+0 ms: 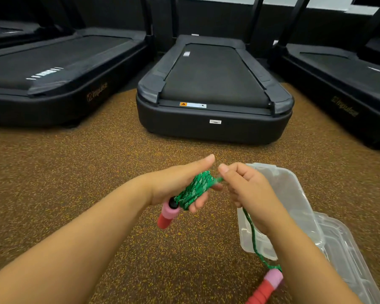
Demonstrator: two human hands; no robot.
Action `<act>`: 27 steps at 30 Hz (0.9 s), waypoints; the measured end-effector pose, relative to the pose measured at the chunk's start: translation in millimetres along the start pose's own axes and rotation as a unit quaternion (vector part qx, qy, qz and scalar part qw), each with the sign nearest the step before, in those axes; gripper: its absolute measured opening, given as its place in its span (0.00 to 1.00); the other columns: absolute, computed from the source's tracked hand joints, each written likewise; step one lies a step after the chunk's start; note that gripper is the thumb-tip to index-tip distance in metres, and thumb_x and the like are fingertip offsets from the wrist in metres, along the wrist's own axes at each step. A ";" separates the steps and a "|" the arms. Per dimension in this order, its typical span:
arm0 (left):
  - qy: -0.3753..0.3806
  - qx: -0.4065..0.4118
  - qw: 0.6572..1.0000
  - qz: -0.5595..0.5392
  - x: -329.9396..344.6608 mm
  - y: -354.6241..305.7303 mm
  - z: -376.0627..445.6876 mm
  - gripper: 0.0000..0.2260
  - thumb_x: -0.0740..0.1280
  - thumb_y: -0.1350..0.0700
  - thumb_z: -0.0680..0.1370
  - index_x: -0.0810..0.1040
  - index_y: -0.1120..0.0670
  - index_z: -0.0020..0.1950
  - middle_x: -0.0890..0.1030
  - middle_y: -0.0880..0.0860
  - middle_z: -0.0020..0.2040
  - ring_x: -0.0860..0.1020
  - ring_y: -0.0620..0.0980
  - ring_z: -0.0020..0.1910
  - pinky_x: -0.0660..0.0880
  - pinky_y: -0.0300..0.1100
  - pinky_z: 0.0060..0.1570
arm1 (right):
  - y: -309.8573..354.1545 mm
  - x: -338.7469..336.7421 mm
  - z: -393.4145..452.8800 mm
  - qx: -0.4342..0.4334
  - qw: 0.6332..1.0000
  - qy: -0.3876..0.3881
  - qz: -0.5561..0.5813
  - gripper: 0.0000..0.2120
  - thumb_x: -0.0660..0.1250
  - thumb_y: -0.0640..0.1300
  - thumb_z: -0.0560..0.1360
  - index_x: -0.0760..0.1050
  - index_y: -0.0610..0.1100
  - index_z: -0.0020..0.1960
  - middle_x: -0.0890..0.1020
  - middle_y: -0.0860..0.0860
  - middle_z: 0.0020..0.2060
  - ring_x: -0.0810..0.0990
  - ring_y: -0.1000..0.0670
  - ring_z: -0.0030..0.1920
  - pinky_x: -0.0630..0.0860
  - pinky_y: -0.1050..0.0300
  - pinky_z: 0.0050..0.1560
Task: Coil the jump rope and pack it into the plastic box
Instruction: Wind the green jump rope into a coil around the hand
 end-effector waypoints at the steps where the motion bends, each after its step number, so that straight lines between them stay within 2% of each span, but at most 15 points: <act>1: 0.021 0.001 1.000 -0.016 3.0 -1.2 -2.2 0.28 0.53 0.36 0.78 0.78 0.59 0.55 0.75 0.51 0.30 0.74 0.48 0.28 0.72 0.42 0.39 | -3.2 -2.4 1.3 0.011 1.000 0.001 0.029 0.11 0.64 0.48 0.77 0.72 0.45 0.37 0.69 0.57 0.20 0.67 0.60 0.21 0.64 0.64 0.28; 2: 0.038 0.006 0.999 -0.030 5.1 -2.3 -3.5 0.24 0.57 0.41 0.78 0.77 0.59 0.59 0.74 0.50 0.29 0.73 0.47 0.28 0.72 0.40 0.37 | -6.7 -3.9 2.5 0.024 0.998 0.004 0.065 0.09 0.65 0.47 0.76 0.73 0.44 0.39 0.67 0.56 0.21 0.66 0.59 0.22 0.65 0.64 0.28; 4: 0.061 0.016 0.997 -0.049 7.8 -3.3 -4.4 0.17 0.61 0.50 0.78 0.78 0.59 0.61 0.73 0.48 0.27 0.72 0.45 0.26 0.71 0.37 0.33 | -12.3 -6.0 3.4 0.046 0.989 0.019 0.138 0.07 0.68 0.48 0.70 0.77 0.44 0.43 0.69 0.54 0.24 0.67 0.58 0.24 0.67 0.65 0.30; 6: 0.065 0.018 0.996 -0.064 8.7 -3.0 -4.3 0.16 0.61 0.53 0.78 0.78 0.61 0.60 0.71 0.48 0.26 0.71 0.45 0.25 0.70 0.35 0.31 | -16.0 -10.6 3.0 0.048 0.982 0.035 0.182 0.10 0.68 0.46 0.67 0.82 0.47 0.48 0.73 0.52 0.29 0.69 0.57 0.28 0.67 0.66 0.30; 8: 0.055 0.017 0.996 -0.074 7.7 -3.6 -4.7 0.16 0.61 0.54 0.78 0.78 0.62 0.59 0.70 0.47 0.25 0.70 0.44 0.24 0.69 0.35 0.30 | -18.9 -17.1 2.6 0.035 0.983 0.049 0.176 0.13 0.67 0.41 0.69 0.83 0.47 0.52 0.77 0.50 0.33 0.72 0.57 0.32 0.68 0.66 0.32; 11: 0.035 0.020 0.996 -0.085 3.4 -3.7 -5.9 0.11 0.61 0.54 0.79 0.80 0.58 0.51 0.69 0.47 0.24 0.68 0.43 0.23 0.68 0.35 0.28 | -15.7 -26.6 1.6 0.008 0.997 0.045 0.055 0.13 0.63 0.36 0.76 0.83 0.48 0.52 0.78 0.51 0.34 0.72 0.58 0.34 0.69 0.66 0.34; 14: 0.040 0.010 0.996 -0.079 3.6 -2.6 -7.2 0.11 0.61 0.52 0.80 0.79 0.57 0.46 0.68 0.46 0.23 0.68 0.44 0.22 0.67 0.35 0.27 | -6.3 -34.6 4.8 -0.049 0.995 -0.013 -0.085 0.08 0.67 0.41 0.75 0.84 0.51 0.48 0.78 0.50 0.35 0.72 0.56 0.35 0.70 0.64 0.37; 16: 0.053 0.007 0.996 -0.075 8.5 -5.3 -7.3 0.12 0.62 0.50 0.79 0.77 0.57 0.44 0.68 0.46 0.22 0.67 0.44 0.21 0.66 0.34 0.25 | -2.1 -36.6 5.8 -0.100 0.986 -0.071 -0.112 0.06 0.69 0.43 0.74 0.82 0.52 0.46 0.81 0.53 0.36 0.75 0.57 0.37 0.73 0.63 0.41; 19: 0.065 0.013 0.993 -0.096 13.3 -11.3 -7.5 0.12 0.62 0.50 0.79 0.75 0.56 0.41 0.66 0.46 0.20 0.66 0.43 0.18 0.65 0.32 0.22 | -4.9 -30.4 3.9 -0.154 0.964 -0.135 -0.172 0.06 0.68 0.45 0.75 0.79 0.56 0.44 0.81 0.59 0.34 0.76 0.62 0.35 0.70 0.69 0.38; 22: 0.061 0.033 0.986 -0.151 11.4 -13.8 -6.7 0.12 0.61 0.51 0.78 0.76 0.54 0.38 0.66 0.45 0.19 0.64 0.41 0.17 0.64 0.32 0.20 | -21.4 -24.8 1.5 -0.142 0.957 -0.166 -0.188 0.05 0.66 0.49 0.76 0.79 0.53 0.41 0.80 0.55 0.32 0.75 0.58 0.34 0.71 0.62 0.35; 25: -0.003 0.068 0.971 -0.228 3.2 -15.1 -1.7 0.12 0.64 0.49 0.77 0.78 0.54 0.39 0.66 0.45 0.19 0.65 0.41 0.17 0.63 0.32 0.20 | -39.4 -16.3 -0.3 -0.137 0.954 -0.164 -0.211 0.14 0.61 0.56 0.77 0.79 0.49 0.41 0.78 0.53 0.29 0.74 0.54 0.30 0.71 0.52 0.34; 27: -0.072 0.077 0.957 -0.271 -4.2 -15.1 2.4 0.11 0.65 0.48 0.74 0.80 0.55 0.41 0.68 0.46 0.20 0.65 0.42 0.17 0.63 0.32 0.20 | -51.2 -8.9 -0.8 -0.131 0.949 -0.148 -0.244 0.17 0.56 0.59 0.76 0.77 0.50 0.40 0.75 0.56 0.26 0.71 0.57 0.29 0.67 0.54 0.31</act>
Point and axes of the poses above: each hand's wrist, its own z-axis towards the middle knuckle, its own x-axis out of the palm, y = z × x, the point moved 6 cm from there along z, towards the middle knuckle
